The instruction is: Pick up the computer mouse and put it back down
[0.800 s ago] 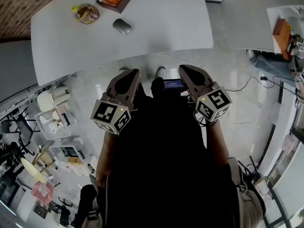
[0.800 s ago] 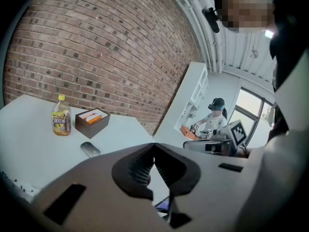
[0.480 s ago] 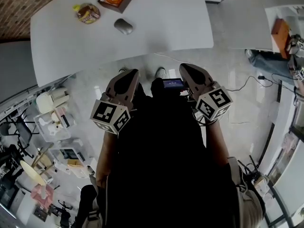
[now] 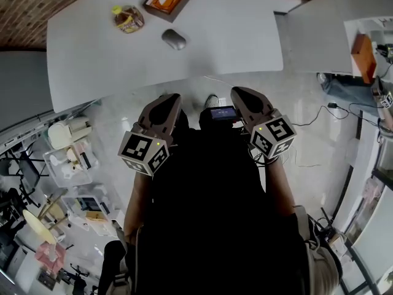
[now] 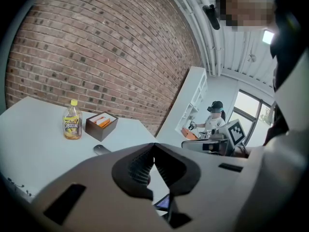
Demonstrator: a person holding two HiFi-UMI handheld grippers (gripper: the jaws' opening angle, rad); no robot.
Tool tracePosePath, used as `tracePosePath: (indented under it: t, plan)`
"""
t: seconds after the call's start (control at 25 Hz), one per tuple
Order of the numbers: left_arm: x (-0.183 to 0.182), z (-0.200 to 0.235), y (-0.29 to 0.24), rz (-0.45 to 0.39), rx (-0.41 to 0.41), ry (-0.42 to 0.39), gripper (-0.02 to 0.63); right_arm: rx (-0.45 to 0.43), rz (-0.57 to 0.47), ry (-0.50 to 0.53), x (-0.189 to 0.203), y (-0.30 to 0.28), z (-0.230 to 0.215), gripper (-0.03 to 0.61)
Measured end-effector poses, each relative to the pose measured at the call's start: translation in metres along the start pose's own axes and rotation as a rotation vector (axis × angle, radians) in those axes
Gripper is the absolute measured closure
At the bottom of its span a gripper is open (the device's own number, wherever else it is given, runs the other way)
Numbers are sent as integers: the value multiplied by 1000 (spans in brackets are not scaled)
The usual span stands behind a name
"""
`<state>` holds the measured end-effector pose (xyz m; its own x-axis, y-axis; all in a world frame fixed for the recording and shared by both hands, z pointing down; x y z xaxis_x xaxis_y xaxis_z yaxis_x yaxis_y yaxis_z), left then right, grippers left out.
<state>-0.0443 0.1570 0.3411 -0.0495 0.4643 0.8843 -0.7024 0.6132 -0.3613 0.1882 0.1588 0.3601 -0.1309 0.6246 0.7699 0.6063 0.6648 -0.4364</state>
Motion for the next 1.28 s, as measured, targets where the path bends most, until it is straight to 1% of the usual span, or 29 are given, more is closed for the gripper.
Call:
tracePosePath:
  t: [0.32, 0.4, 0.56, 0.64, 0.72, 0.8, 1.28]
  plan:
    - [1, 43, 31, -24, -36, 23, 601, 9, 25, 54, -9, -42, 29, 555]
    - [0, 53, 34, -32, -43, 23, 601, 5, 41, 63, -11, -52, 32, 520]
    - [0, 74, 44, -48, -60, 33, 601, 5, 69, 78, -15, -71, 37, 508]
    - [0, 85, 49, -59, -72, 58, 601, 4, 84, 90, -17, -81, 39, 478]
    - [0, 96, 55, -72, -83, 92, 601, 2, 100, 98, -18, -91, 41, 468]
    - [1, 107, 60, -76, -92, 106, 601, 6, 117, 100, -18, -103, 42, 449]
    - [-5, 170, 83, -82, -93, 115, 601, 52, 211, 145, -19, -171, 50, 382]
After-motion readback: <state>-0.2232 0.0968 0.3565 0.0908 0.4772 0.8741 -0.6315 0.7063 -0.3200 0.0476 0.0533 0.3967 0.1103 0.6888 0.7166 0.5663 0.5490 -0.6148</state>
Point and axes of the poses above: the fingertips, and each gripper's own axes: y backward along the fingers, z to its left, x out of its underside, the point moved 7 cm from there along y, backward along the fingers, and after that the axes turned 8 degrees about -y, right-handed, at the moved point
